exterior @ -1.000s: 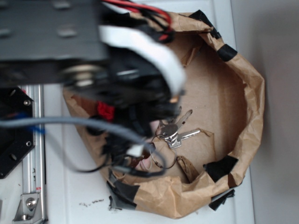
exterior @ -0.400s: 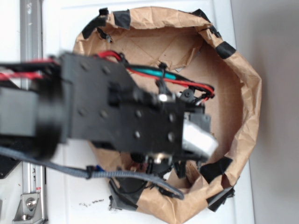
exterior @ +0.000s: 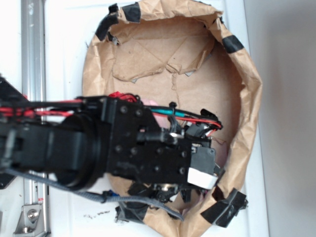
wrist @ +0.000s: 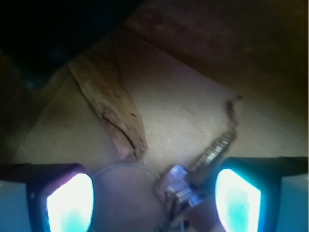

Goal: Grab the wood chip.

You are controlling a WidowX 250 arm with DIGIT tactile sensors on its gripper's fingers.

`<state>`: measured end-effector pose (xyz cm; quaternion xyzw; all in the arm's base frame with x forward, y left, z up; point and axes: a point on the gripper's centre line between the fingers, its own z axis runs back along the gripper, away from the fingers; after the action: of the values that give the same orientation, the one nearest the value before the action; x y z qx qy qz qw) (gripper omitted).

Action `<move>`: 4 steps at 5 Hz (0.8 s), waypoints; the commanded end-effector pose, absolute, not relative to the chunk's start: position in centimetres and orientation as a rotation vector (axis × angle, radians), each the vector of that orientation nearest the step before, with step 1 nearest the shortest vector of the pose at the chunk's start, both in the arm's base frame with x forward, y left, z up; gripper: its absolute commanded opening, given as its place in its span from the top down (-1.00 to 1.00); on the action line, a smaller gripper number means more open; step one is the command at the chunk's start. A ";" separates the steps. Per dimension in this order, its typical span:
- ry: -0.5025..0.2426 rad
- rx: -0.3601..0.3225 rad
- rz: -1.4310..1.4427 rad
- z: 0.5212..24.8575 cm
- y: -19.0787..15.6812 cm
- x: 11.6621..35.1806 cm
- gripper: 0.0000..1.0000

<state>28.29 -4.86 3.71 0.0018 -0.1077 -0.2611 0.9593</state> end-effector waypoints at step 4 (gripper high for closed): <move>-0.357 -0.043 -0.721 -0.3 -8.9 29.9 1.00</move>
<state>31.01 -7.66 1.07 -0.0208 -0.1883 -0.3305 0.9246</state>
